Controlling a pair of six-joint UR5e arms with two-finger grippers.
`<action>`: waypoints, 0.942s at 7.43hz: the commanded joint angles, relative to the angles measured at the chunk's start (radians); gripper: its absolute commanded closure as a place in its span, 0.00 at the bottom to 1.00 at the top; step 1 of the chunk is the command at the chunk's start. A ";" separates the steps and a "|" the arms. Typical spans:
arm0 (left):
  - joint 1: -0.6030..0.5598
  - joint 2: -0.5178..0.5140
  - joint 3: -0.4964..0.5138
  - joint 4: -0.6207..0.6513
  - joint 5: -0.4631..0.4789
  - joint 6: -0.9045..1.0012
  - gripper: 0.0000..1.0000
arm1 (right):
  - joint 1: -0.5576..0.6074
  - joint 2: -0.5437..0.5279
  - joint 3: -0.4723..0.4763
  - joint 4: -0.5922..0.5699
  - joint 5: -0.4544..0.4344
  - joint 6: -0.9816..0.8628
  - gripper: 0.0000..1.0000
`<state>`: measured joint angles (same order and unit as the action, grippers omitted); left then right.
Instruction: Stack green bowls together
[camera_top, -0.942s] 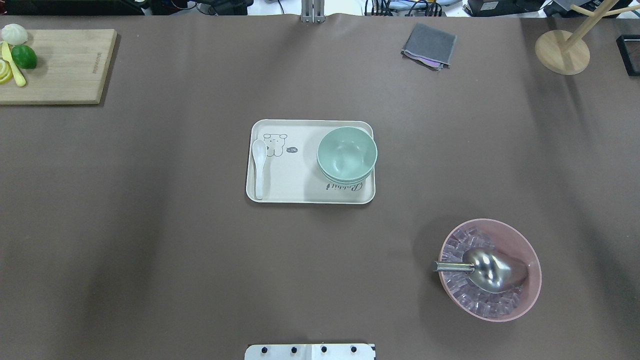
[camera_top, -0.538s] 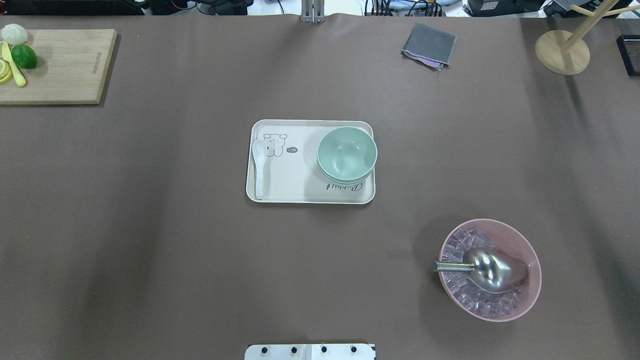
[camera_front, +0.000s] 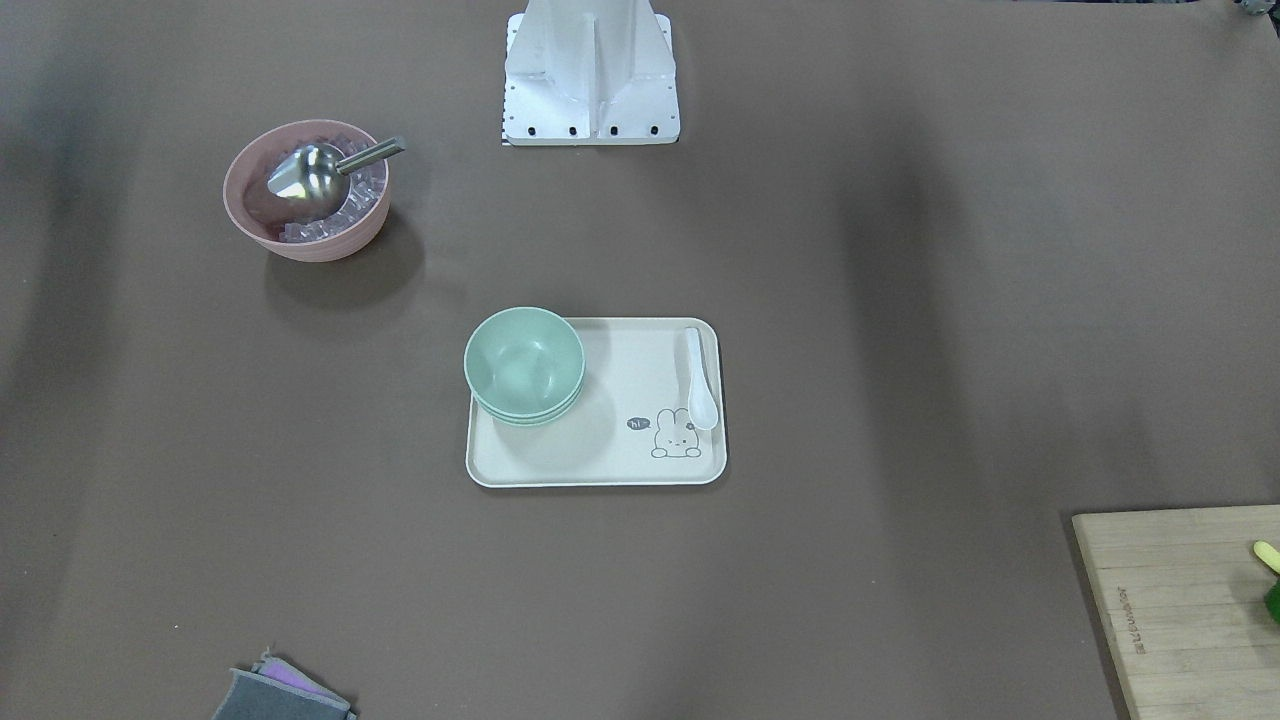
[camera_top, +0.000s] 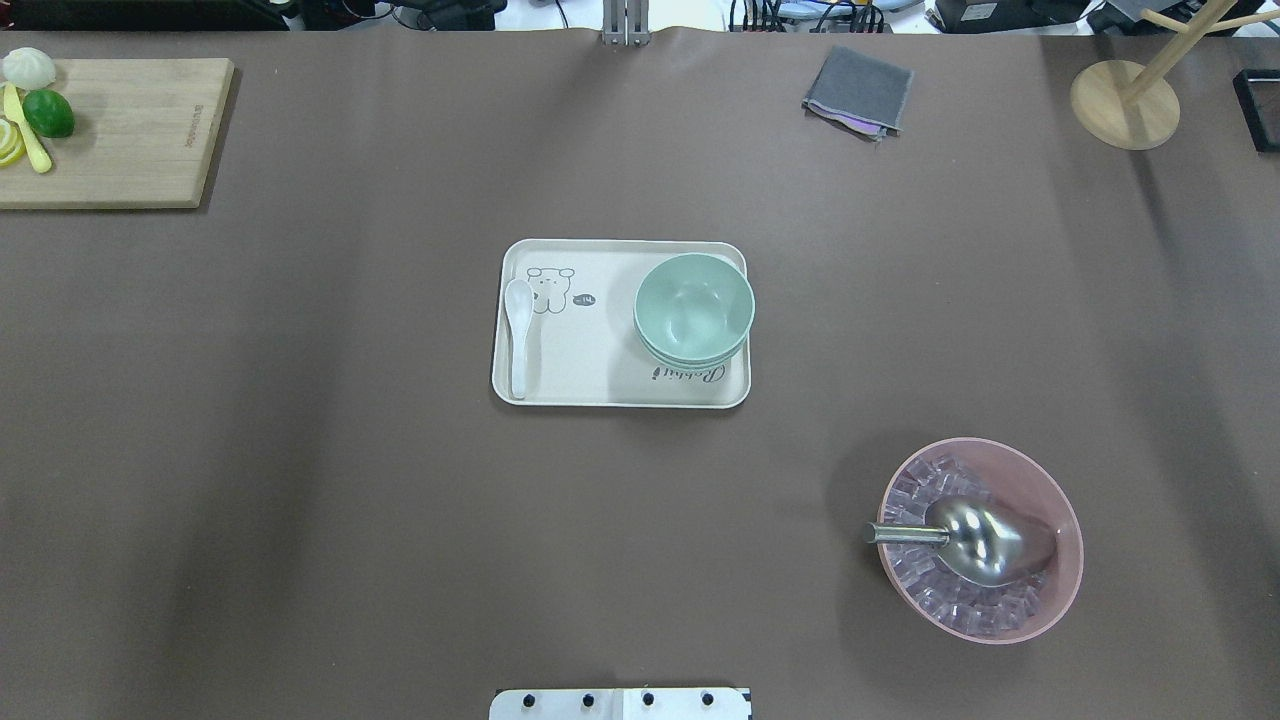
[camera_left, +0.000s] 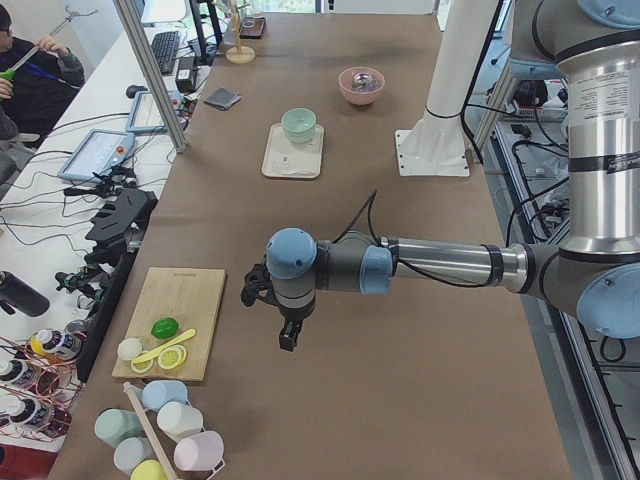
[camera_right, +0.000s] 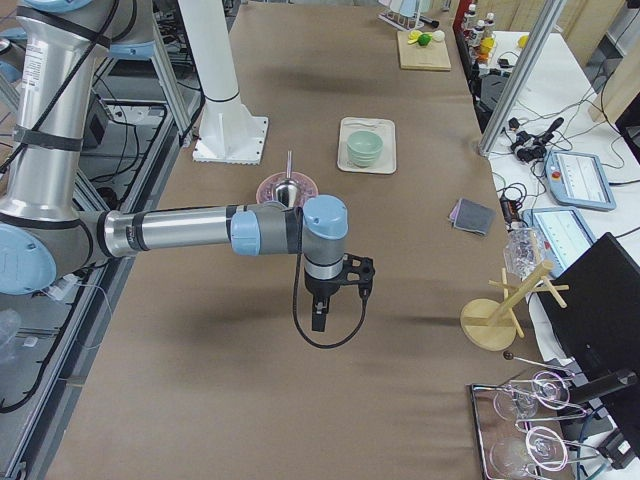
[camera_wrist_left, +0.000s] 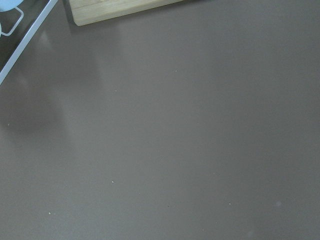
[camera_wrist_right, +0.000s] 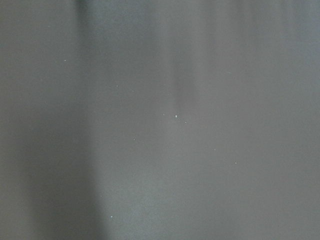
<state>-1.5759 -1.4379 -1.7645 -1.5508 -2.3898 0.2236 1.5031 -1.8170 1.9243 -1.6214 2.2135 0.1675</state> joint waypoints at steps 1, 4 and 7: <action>-0.003 0.002 -0.009 0.001 -0.002 -0.003 0.02 | 0.020 -0.013 -0.004 0.000 0.011 0.004 0.00; -0.004 0.001 -0.050 -0.002 0.001 0.000 0.02 | 0.019 -0.005 -0.013 0.002 0.012 0.003 0.00; -0.004 -0.006 -0.035 0.000 0.000 -0.001 0.02 | 0.016 -0.002 -0.025 0.002 0.012 0.001 0.00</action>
<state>-1.5795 -1.4394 -1.8230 -1.5520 -2.3851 0.2226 1.5207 -1.8216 1.9027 -1.6199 2.2264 0.1693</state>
